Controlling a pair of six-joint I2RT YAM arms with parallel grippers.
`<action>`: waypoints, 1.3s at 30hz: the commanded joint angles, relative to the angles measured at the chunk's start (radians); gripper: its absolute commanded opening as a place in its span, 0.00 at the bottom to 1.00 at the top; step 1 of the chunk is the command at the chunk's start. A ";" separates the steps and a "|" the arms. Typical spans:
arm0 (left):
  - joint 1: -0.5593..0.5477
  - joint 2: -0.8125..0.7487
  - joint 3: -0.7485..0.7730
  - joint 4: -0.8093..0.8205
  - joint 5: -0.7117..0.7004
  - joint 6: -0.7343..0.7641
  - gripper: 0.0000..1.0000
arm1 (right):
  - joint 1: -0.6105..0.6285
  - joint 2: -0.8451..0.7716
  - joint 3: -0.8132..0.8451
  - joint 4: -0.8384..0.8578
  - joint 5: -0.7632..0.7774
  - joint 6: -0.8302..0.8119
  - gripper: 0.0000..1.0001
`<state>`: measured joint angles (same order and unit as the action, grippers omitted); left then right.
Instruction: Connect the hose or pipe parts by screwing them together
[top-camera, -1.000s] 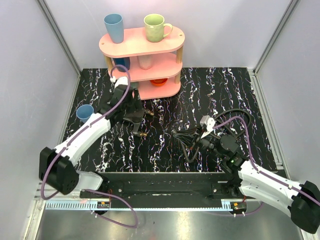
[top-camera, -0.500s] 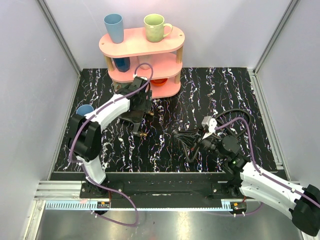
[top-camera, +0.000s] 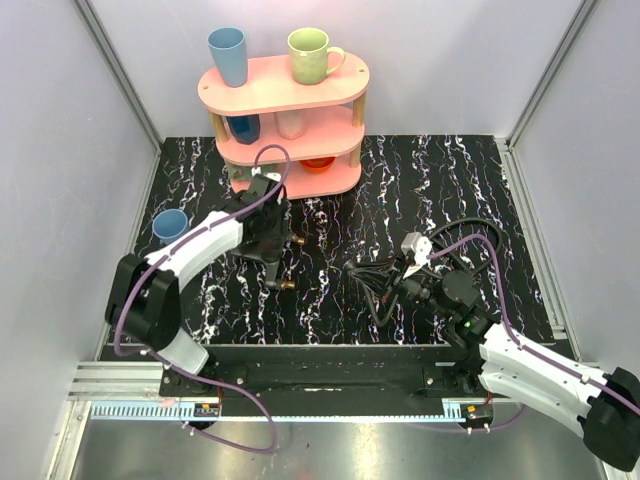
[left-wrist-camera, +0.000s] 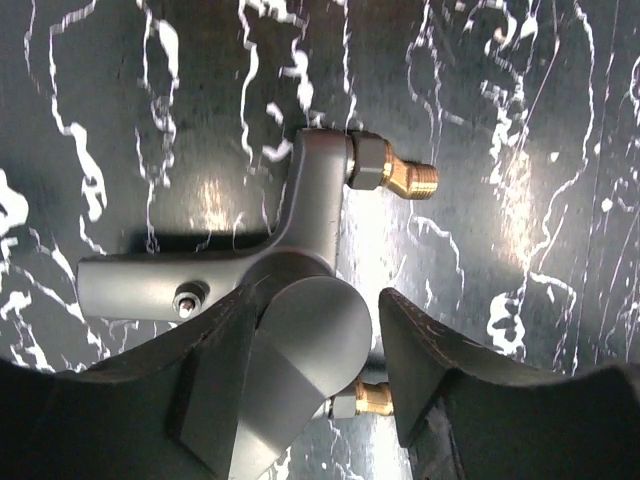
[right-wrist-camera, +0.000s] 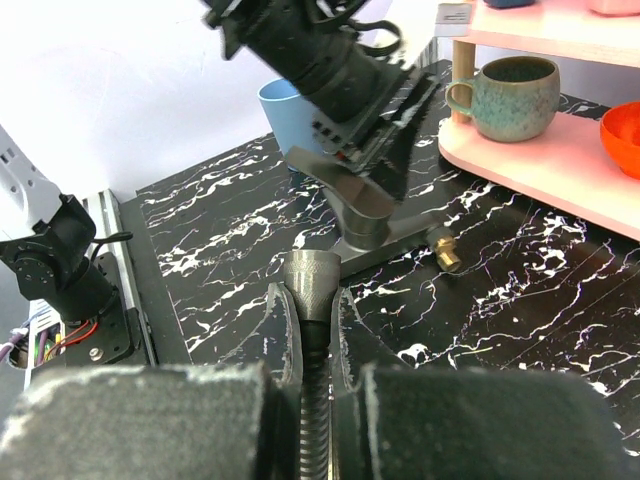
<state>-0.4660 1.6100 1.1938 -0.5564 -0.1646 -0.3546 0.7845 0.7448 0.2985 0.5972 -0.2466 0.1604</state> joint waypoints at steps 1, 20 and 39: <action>-0.006 -0.145 -0.132 -0.045 0.001 -0.078 0.56 | -0.002 0.008 0.034 0.036 -0.003 -0.002 0.00; 0.023 0.059 0.078 -0.178 0.033 0.039 0.69 | -0.004 0.019 0.051 0.009 0.012 -0.019 0.00; 0.044 0.218 0.030 -0.151 0.043 0.054 0.61 | -0.004 0.018 0.073 0.006 0.026 -0.045 0.00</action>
<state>-0.4274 1.8114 1.2335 -0.7380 -0.1272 -0.3199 0.7845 0.7658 0.3191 0.5823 -0.2462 0.1421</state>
